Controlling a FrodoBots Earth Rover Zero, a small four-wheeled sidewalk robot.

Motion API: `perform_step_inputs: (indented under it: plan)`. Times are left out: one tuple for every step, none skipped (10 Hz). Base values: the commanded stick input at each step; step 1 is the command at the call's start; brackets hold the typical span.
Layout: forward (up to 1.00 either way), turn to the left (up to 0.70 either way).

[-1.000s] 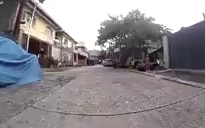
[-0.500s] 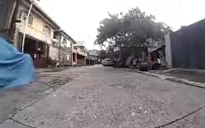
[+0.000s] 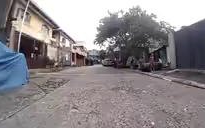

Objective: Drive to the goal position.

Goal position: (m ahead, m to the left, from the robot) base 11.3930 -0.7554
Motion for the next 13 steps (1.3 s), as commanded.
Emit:
perform_step_inputs:
  plan:
    - [0.70,0.00]
    - [0.70,0.00]
    - [0.70,0.00]
    - [0.70,0.00]
    - [0.70,0.00]
    - [0.70,0.00]
    - [0.70,0.00]
    - [0.70,0.22]
    - [0.70,0.11]
    - [0.70,0.00]
    - [0.70,0.00]
    - [0.70,0.00]
    - [0.70,0.00]
